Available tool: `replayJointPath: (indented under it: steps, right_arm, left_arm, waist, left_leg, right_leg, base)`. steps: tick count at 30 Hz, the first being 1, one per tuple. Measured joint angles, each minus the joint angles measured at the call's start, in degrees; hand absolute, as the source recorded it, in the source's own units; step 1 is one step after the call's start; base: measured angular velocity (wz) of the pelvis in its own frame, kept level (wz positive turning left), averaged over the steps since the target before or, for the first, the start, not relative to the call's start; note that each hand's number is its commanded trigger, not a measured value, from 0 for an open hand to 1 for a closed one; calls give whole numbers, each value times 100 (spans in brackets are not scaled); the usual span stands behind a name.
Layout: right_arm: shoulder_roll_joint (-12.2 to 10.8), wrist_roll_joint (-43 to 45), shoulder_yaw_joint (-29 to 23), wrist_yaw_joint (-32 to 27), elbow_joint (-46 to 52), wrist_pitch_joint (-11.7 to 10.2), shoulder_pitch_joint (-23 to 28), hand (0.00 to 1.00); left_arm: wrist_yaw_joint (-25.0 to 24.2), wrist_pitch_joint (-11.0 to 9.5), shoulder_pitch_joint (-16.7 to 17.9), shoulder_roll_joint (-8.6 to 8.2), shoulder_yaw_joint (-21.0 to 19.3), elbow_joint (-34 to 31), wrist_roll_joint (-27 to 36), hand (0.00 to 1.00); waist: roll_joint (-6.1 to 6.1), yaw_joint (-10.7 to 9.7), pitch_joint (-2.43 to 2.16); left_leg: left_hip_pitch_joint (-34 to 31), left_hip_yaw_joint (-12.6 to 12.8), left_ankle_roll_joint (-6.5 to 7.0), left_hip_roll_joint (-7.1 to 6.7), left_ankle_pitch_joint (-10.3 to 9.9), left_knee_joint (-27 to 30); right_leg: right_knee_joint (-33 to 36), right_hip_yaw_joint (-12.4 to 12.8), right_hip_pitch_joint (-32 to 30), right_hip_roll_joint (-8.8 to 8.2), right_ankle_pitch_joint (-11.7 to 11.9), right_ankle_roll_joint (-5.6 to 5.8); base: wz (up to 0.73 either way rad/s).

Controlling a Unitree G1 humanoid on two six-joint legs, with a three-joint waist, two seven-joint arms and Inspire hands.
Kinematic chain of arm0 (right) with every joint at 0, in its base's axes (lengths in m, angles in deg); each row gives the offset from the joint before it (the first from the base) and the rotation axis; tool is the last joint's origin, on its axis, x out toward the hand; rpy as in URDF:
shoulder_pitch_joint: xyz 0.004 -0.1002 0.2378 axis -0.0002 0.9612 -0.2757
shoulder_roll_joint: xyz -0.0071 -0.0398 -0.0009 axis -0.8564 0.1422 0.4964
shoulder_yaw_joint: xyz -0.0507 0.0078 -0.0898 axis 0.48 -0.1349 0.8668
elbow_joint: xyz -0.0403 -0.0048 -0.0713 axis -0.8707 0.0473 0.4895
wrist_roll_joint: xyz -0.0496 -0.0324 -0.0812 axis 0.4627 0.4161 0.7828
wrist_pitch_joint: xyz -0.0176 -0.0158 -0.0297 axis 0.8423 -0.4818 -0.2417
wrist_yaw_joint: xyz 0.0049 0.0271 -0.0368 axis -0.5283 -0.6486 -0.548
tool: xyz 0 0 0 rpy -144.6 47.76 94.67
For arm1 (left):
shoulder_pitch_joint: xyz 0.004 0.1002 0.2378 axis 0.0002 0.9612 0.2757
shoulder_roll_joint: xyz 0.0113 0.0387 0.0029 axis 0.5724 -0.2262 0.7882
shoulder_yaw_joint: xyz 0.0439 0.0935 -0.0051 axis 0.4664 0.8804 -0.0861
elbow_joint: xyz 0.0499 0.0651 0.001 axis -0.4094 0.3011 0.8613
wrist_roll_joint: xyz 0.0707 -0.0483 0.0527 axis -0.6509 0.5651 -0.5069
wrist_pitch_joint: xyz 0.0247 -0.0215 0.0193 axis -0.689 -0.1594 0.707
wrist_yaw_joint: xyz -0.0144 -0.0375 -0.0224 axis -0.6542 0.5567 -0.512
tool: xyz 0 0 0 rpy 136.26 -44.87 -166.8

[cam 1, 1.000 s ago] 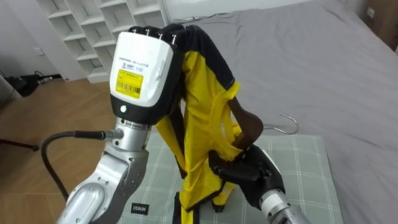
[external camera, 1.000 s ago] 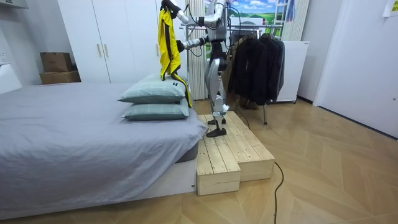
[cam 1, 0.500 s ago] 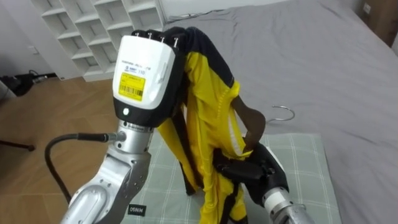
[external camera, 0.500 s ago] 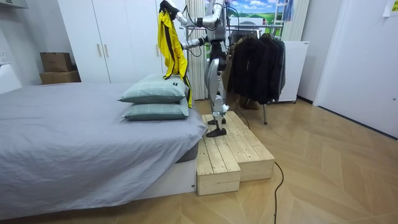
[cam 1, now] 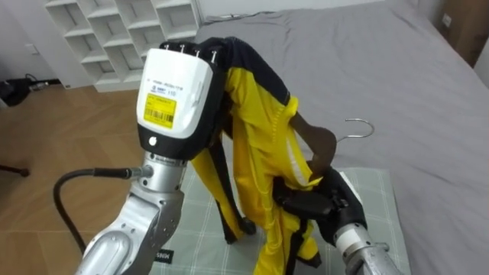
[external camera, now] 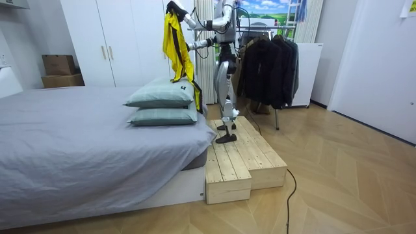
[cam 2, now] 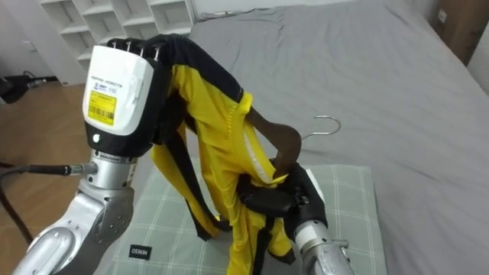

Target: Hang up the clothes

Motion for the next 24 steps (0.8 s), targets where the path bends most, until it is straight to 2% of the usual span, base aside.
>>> replayJointPath:
  steps: [3, 5, 8, 12, 16, 20, 24]
  right_arm:
    - [45, 390, -149, 60, 0, -4, 130, 100]
    - [77, 817, -231, 37, 1, -8, 362, 100]
    - [190, 1355, -397, -27, 1, -8, 492, 100]
    - [279, 2016, -733, -136, 1, -10, 501, 100]
    - [425, 2675, -947, -170, 20, -11, 503, 100]
    - [667, 3419, -1216, -173, 256, -10, 503, 100]
    - [765, 3971, -1380, -181, 384, -10, 502, 100]
  left_arm:
    - [-11, -16, 78, 8, -4, 71, 5, 100]
    - [-75, -40, 280, 39, -4, 151, 14, 100]
    - [-195, -83, 450, 48, -3, 169, 14, 100]
    - [-297, -165, 523, 50, -6, 183, 10, 100]
    - [-360, -174, 579, 52, -11, 261, 30, 100]
    - [-535, -244, 791, 110, -66, 259, 356, 100]
    - [-678, -258, 935, 180, -114, 264, 494, 100]
  waist:
    - [-25, -110, 8]
    - [-109, -195, -8]
    - [-197, -252, -12]
    - [-225, -263, -26]
    - [-367, -279, -105]
    - [-487, -330, -99]
    - [-604, -351, -93]
  left_leg:
    - [63, 7, 0, -4, 0, -8]
    - [149, 34, 0, 5, 0, -23]
    - [107, 53, 0, 12, 0, -9]
    - [77, 82, 1, 9, 0, -12]
    - [127, 81, 5, 11, 3, -18]
    - [142, 87, 7, 21, 1, 19]
    - [143, 90, 7, 39, -1, 18]
  right_leg:
    - [0, 33, 50, -3, 0, 0]
    - [0, 102, 114, 3, 0, 0]
    - [-4, 92, 72, 7, 0, 0]
    - [3, 120, 14, 3, 0, 0]
    - [6, 132, 53, 6, 0, 0]
    - [51, 132, 74, 6, 0, 0]
    - [94, 149, 52, 23, 0, 0]
  base:
    - [-2]
    - [-7]
    - [-5]
    - [-6]
    - [-1]
    - [0]
    - [0]
